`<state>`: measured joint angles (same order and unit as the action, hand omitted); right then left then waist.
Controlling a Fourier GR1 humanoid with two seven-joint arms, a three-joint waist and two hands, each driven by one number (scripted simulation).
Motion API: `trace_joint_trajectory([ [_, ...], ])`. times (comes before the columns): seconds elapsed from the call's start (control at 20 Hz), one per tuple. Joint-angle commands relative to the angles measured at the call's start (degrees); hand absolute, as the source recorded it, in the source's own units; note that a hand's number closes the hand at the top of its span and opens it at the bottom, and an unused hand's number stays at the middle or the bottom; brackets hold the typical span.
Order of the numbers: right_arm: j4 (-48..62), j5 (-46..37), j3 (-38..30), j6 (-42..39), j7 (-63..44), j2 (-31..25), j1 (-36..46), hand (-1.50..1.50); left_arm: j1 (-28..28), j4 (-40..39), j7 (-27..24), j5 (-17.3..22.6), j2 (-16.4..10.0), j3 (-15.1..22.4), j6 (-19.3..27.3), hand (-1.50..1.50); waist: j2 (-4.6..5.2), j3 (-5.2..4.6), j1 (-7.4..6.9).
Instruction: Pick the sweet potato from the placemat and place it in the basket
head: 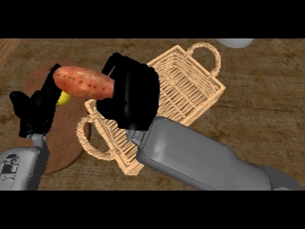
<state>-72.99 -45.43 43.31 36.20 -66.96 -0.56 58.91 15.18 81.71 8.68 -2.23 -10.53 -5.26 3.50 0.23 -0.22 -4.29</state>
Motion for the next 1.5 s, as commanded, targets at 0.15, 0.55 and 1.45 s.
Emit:
trace_joint_trajectory([
  [0.15, 11.6, 5.8, 1.5, 7.5, -8.6, 0.5, 4.7, 1.5, -1.4, 2.3, 0.6, -1.6, 1.4, 1.8, 1.4, 0.0, 0.16, 0.13, -0.35],
  [0.55, 14.5, 16.6, -0.4, 11.6, 2.0, 0.5, 5.3, 1.5, 0.1, -1.2, 0.1, 0.6, -1.2, -1.7, -0.6, 0.0, 0.24, 0.17, 2.11],
  [1.45, 33.2, 6.2, 6.9, -17.5, 11.3, 0.5, 23.5, 1.5, -4.8, 1.2, -2.0, -0.3, 0.0, -1.3, 0.1, 0.0, -0.11, 0.17, 3.03],
])
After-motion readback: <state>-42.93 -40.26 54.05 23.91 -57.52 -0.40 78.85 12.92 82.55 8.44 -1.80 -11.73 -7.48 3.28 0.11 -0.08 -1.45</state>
